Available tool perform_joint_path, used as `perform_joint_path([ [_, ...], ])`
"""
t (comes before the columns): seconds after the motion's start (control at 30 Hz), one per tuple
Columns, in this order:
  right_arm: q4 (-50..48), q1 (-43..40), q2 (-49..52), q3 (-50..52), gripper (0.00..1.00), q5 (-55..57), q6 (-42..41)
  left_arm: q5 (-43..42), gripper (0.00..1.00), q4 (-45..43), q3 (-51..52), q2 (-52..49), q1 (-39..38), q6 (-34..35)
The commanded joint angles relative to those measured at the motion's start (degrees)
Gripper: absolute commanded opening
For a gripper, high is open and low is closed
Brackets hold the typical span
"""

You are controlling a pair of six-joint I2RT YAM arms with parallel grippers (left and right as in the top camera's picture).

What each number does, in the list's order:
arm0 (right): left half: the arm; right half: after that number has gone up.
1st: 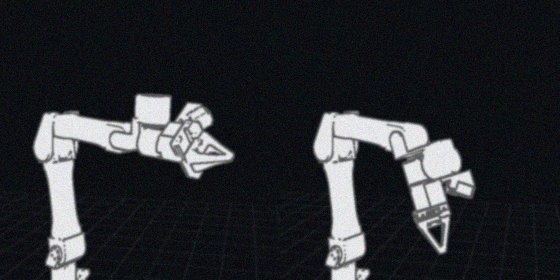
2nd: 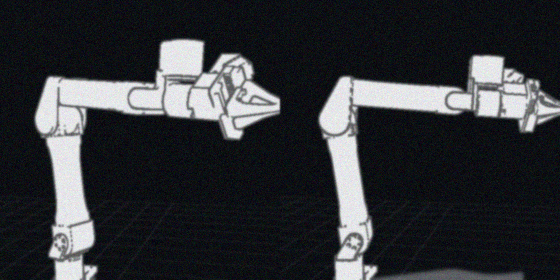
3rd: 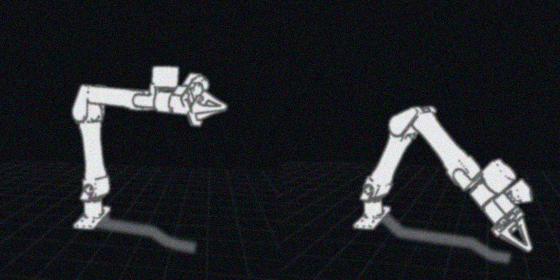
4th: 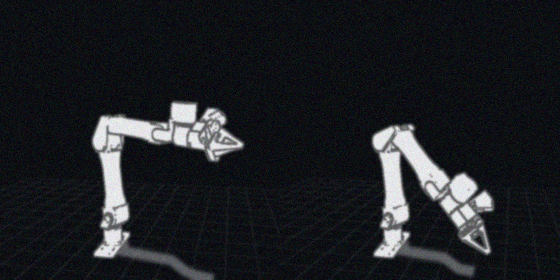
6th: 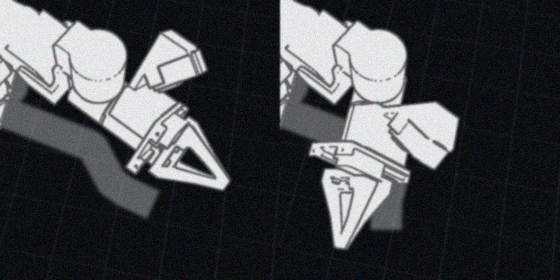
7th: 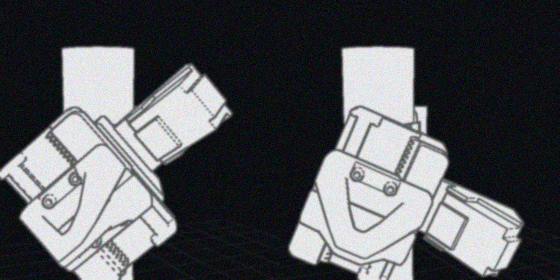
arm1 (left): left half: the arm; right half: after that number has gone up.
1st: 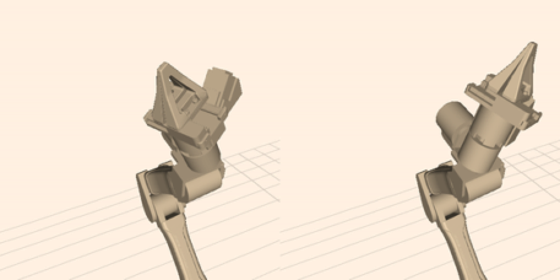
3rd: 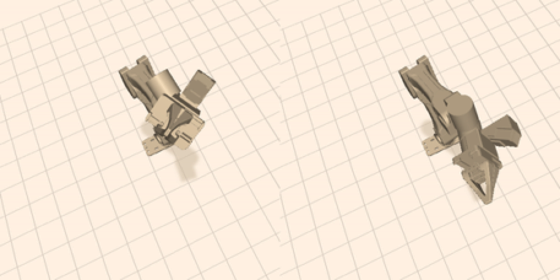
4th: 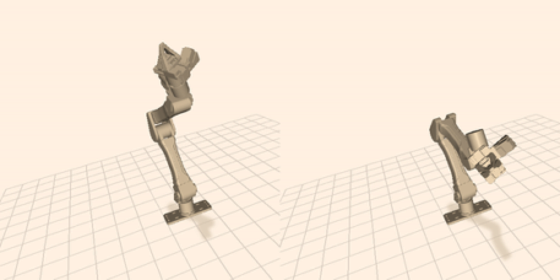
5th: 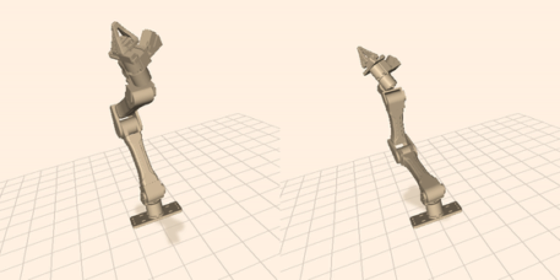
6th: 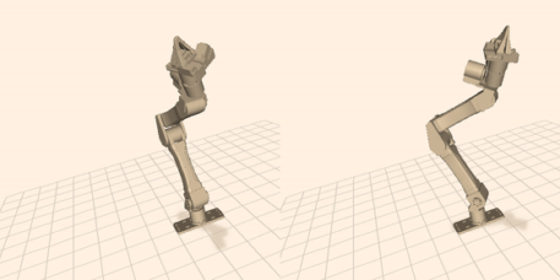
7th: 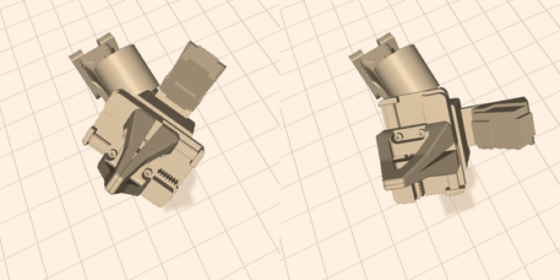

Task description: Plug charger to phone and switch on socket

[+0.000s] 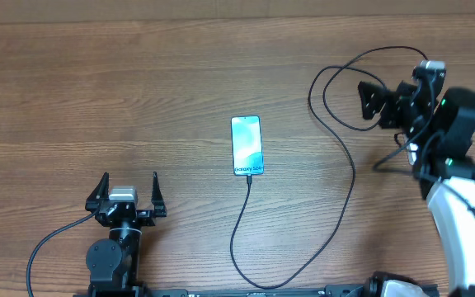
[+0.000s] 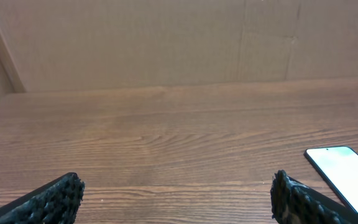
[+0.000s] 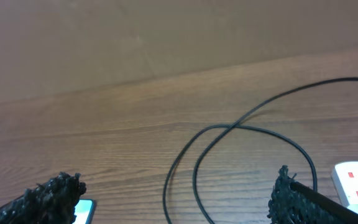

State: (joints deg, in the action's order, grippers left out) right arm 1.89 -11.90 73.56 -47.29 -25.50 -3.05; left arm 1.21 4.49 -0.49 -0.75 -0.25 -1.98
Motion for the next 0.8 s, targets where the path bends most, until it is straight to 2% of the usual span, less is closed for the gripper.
perform_joint_path([
  [0.0,-4.0,1.8,-6.6,5.3,1.00,4.1,-0.1,-0.6,1.00,0.0,0.2,0.5,0.3,-1.2],
  [0.47,-20.9,2.1,-30.4,30.7,1.00,4.9,-0.1,-0.6,0.99,0.0,0.2,0.5,0.3,-1.2],
  [0.63,-21.9,2.6,-40.8,39.5,1.00,4.9,-0.1,-0.6,1.00,0.0,0.2,0.5,0.3,-1.2],
  [0.77,-21.9,3.5,-45.1,43.2,1.00,4.9,-0.2,-0.6,1.00,0.0,0.2,0.5,0.3,-1.2],
])
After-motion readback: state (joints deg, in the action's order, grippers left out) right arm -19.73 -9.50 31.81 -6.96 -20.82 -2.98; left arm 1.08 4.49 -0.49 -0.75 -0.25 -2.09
